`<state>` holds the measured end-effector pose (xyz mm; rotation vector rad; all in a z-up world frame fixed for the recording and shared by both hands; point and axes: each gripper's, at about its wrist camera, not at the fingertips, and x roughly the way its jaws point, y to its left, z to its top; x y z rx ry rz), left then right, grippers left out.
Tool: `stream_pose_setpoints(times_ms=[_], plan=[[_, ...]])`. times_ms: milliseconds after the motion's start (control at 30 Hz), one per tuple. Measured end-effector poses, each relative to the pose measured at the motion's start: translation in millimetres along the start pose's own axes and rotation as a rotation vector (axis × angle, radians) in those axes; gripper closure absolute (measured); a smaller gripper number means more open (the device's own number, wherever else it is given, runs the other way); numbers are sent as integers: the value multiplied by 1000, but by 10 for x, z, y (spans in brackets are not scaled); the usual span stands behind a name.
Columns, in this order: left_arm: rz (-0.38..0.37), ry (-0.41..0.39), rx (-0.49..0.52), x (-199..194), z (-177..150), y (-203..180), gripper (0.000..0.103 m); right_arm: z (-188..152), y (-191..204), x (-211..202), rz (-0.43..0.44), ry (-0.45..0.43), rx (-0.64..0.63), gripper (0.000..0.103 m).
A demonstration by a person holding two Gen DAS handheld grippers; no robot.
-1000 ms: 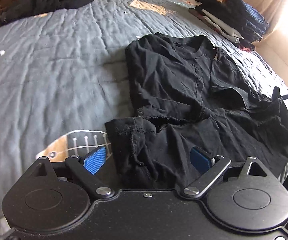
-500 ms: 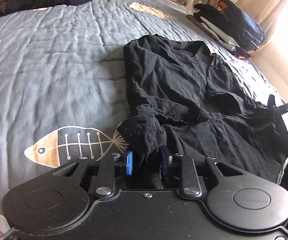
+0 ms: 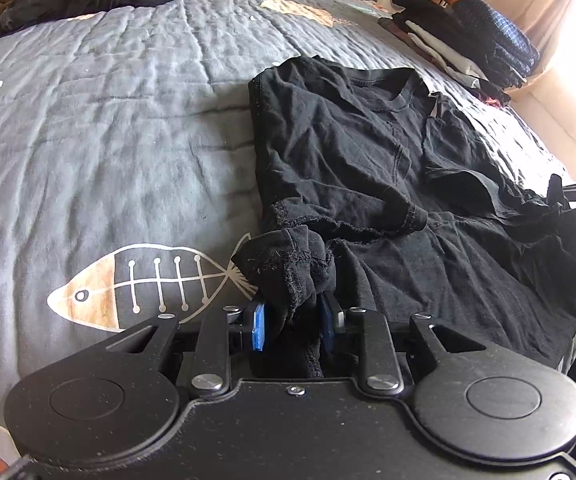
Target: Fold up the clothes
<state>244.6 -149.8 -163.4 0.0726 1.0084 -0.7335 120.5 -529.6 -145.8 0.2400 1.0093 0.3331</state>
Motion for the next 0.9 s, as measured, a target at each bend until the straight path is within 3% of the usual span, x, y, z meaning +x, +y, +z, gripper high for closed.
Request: stream_pose_setpoints(times_ms=[200,433,600,667,767,833,900], plan=[[28,14,1,65,-11,-22,68,21,47,-20,-1,-28,-28,27],[53,22,-5,129,-3,-40,47,14,18,42,-2,0,3,28],[52,21,9,154,-11,-64,47,-10,7,94,3,10,27,28],[39,19,2,146,-13,-58,60,-23,14,88,14,1,39,33],[23,8,4,113,-24,-74,74,-29,50,63,7,-15,48,53],[15,-8,6,68,-37,-101,78,-24,96,29,-17,-29,52,74],[2,-34,11,-21,-45,-136,81,-20,166,-37,-24,-51,49,79]])
